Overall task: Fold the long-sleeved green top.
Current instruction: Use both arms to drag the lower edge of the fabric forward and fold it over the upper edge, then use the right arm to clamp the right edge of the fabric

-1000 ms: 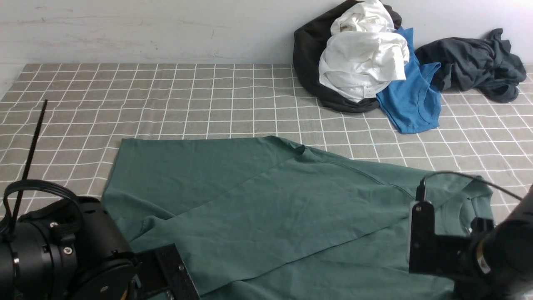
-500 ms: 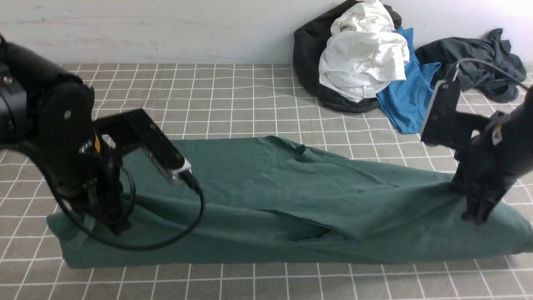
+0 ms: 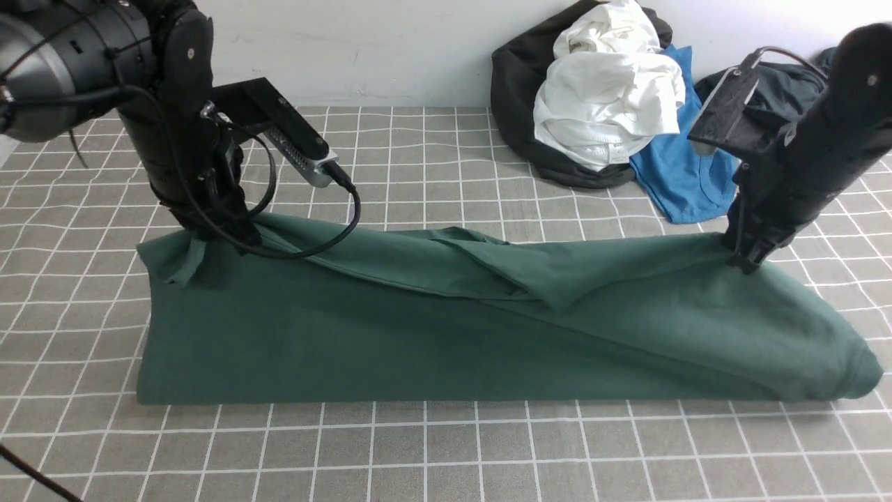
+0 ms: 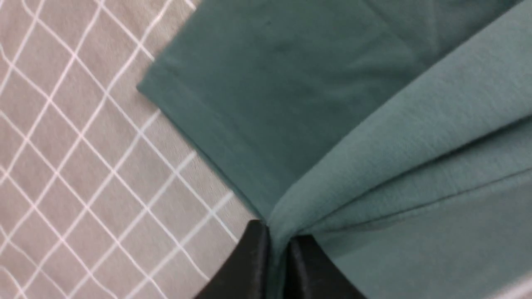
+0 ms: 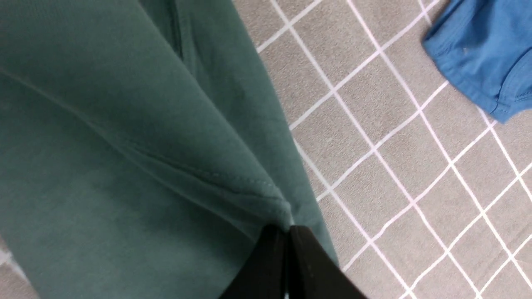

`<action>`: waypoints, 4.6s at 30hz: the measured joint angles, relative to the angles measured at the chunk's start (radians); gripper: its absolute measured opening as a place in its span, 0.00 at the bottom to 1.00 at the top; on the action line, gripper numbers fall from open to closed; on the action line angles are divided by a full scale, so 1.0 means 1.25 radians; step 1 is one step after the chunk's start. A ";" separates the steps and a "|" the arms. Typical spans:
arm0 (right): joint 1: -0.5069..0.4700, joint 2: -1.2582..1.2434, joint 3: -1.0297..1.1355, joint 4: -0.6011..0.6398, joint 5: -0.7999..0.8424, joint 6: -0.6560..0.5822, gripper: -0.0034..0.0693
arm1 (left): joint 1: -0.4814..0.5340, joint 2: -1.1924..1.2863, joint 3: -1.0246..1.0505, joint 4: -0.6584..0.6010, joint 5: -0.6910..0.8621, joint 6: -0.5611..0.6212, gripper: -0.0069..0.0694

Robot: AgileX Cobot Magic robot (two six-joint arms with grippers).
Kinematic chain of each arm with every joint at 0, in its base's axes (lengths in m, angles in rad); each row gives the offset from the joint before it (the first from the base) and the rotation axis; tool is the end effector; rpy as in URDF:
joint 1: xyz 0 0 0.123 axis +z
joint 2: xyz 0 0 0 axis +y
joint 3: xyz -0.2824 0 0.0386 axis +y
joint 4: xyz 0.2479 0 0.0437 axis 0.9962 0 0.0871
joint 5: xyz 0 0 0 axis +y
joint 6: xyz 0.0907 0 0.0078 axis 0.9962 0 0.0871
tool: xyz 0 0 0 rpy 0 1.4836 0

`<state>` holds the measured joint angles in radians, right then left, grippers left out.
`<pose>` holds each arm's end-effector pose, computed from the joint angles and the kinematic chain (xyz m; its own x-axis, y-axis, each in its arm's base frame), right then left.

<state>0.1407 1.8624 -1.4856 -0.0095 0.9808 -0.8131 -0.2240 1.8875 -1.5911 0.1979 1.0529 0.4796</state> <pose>0.3878 0.0542 0.2448 -0.5457 -0.8146 -0.1967 -0.7847 0.5791 -0.2212 0.3957 -0.0742 0.2635 -0.6843 0.7085 -0.1724 0.6463 0.6988 0.3065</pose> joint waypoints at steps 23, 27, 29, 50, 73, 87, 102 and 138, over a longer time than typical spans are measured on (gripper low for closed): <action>-0.050 0.165 -0.057 0.035 -0.181 0.194 0.29 | 0.047 0.186 -0.079 0.062 -0.204 -0.020 0.40; -0.052 0.160 -0.061 0.031 -0.203 0.355 0.44 | 0.064 0.186 -0.082 0.088 -0.219 -0.120 0.57; -0.050 0.150 -0.066 0.035 -0.194 0.414 0.47 | 0.071 0.185 -0.082 0.112 -0.218 -0.205 0.63; 0.220 0.241 -0.082 0.020 -0.258 0.386 0.27 | 0.062 0.166 -0.123 0.027 -0.063 -0.314 0.11; 0.042 0.134 -0.219 -0.110 -0.078 0.687 0.26 | 0.063 0.166 -0.123 -0.015 0.034 -0.313 0.08; -0.135 -0.167 0.159 0.008 -0.079 0.622 0.30 | 0.062 0.061 0.136 -0.074 0.000 -0.292 0.08; -0.241 0.038 0.244 0.125 -0.171 0.589 0.80 | 0.063 0.067 0.185 -0.096 -0.030 -0.291 0.08; -0.196 -0.006 0.114 -0.110 -0.058 0.599 0.11 | 0.063 0.003 0.188 -0.086 -0.047 -0.291 0.08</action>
<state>-0.1049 1.8555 -1.3425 -0.1469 0.9085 -0.0643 -0.1455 1.8910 -1.3563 0.0908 0.9937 0.1154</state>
